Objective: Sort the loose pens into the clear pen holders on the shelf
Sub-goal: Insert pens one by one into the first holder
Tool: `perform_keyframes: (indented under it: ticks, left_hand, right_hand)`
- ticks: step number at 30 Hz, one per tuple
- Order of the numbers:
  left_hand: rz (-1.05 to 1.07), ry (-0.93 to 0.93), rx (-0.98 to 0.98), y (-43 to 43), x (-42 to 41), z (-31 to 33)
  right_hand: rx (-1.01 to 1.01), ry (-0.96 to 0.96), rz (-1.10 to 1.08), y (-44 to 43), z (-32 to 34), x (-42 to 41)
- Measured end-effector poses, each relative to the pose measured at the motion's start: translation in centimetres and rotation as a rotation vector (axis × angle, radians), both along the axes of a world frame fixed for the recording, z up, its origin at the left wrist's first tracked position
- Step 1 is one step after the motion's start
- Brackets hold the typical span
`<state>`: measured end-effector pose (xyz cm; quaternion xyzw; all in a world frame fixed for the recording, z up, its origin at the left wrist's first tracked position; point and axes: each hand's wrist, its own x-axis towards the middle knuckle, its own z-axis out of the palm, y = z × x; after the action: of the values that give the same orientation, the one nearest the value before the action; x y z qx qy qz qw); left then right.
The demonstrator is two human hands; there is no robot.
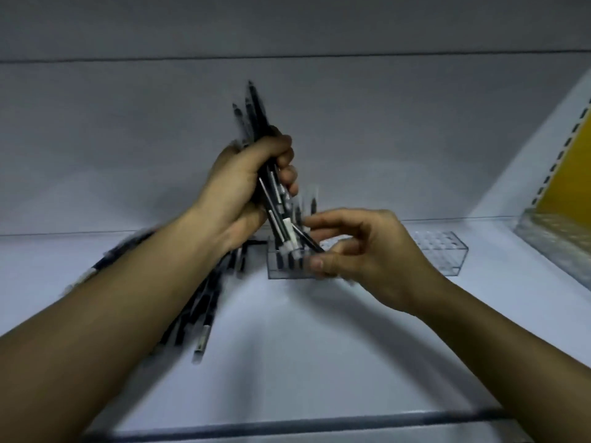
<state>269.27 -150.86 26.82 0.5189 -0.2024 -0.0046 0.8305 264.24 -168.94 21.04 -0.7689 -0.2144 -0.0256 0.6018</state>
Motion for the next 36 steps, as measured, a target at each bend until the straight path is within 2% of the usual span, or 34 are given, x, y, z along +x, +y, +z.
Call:
perform_keyframes:
  ticks: [3, 8, 10, 13, 16, 23, 26, 31, 36]
  left_hand:
    - [0.024, -0.077, -0.032, 1.1, 0.7, -0.3]
    - [0.162, -0.134, 0.125, 3.0, 1.1, -4.5]
    - [0.148, -0.135, 0.138, 3.4, 1.2, -6.6]
    - [0.15, -0.187, 0.259, 4.3, 1.4, -8.3]
    - [0.103, -0.212, 0.351, 4.3, 1.2, -9.0]
    - [0.034, -0.144, 0.355, 5.0, 1.1, -9.1]
    - [-0.022, -0.123, 0.417, 5.0, 0.8, -9.1]
    - [-0.091, -0.054, 0.631, 5.0, 0.6, -9.6]
    - [-0.143, -0.077, 0.571, 4.8, 0.8, -9.9]
  right_hand:
    - [-0.092, -0.006, -0.052, -2.7, -0.9, -0.3]
    - [-0.042, -0.023, -0.076, -4.7, -0.5, 0.7]
    - [0.004, -0.021, -0.048, -4.1, 0.3, 1.9]
    - [0.04, -0.049, -0.045, -2.4, 1.6, 4.3]
    - [0.049, -0.149, -0.109, -0.7, 2.5, 6.5]
    - [0.342, -0.242, -0.274, 1.4, 1.3, 9.0]
    - [0.332, -0.234, -0.248, 1.3, 1.1, 8.5]
    - [0.343, -0.186, -0.234, 0.3, 0.1, 7.7]
    - [0.375, -0.112, -0.215, 0.1, -0.2, 7.6]
